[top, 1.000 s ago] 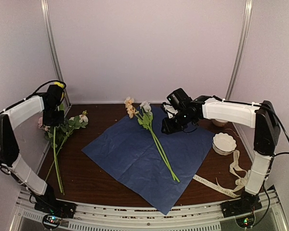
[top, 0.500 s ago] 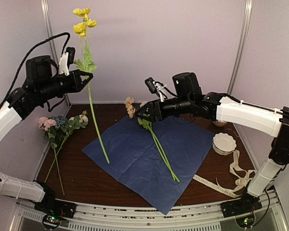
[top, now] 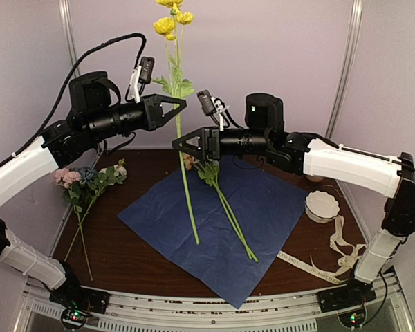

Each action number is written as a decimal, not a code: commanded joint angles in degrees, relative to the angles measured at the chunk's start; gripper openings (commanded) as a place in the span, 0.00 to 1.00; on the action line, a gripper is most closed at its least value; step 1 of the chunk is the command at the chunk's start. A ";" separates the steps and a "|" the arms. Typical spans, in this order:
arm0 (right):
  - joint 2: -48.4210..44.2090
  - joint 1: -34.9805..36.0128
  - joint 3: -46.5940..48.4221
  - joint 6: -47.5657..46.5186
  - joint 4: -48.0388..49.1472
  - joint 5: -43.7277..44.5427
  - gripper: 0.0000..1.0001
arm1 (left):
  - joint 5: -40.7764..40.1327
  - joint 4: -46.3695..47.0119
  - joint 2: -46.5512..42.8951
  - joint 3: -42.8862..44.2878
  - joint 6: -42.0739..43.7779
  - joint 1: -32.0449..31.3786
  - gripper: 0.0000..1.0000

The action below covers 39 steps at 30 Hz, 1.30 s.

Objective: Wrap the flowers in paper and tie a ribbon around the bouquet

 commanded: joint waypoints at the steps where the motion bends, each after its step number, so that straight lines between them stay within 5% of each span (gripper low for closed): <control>1: 0.20 0.15 1.21 -0.04 -0.16 1.63 0.41 | 1.67 5.68 -0.05 2.04 -1.30 -0.47 0.00; 5: -1.48 -1.19 -0.95 0.05 -1.57 6.39 0.00 | 1.16 4.53 -0.59 2.10 -1.62 -0.49 0.00; 6: -1.90 -1.92 -1.43 0.40 -2.27 7.61 0.00 | -0.85 2.61 -1.03 2.43 -1.35 -0.46 0.09; 8: -2.22 -3.56 -2.11 0.54 -5.01 10.29 0.00 | -9.46 -4.98 -2.10 3.97 -0.29 -0.06 0.54; 9: -2.05 -4.37 -2.11 0.13 -7.36 12.57 0.00 | -14.05 -11.45 -2.51 4.72 -0.01 0.67 0.67; 11: -0.68 -5.82 -0.90 -1.88 -15.74 17.65 0.00 | -20.66 -19.37 -3.81 4.36 -1.75 3.75 0.77; 17: 9.50 -6.90 6.90 -11.06 -38.46 35.60 0.00 | -21.54 -25.69 -12.73 -10.59 -9.38 19.90 0.81; 23: 17.44 -8.26 9.95 -9.53 -44.33 37.04 0.00 | -29.94 -32.69 -15.05 -21.87 -9.26 32.63 0.92; 30: 19.25 -8.48 10.41 -8.77 -45.43 39.92 0.43 | -31.61 -32.47 -8.15 -28.22 -8.37 42.95 0.82; 39: 14.82 -8.38 7.83 -9.52 -44.37 38.46 0.47 | -31.16 -26.62 1.89 -31.48 -7.79 51.07 0.75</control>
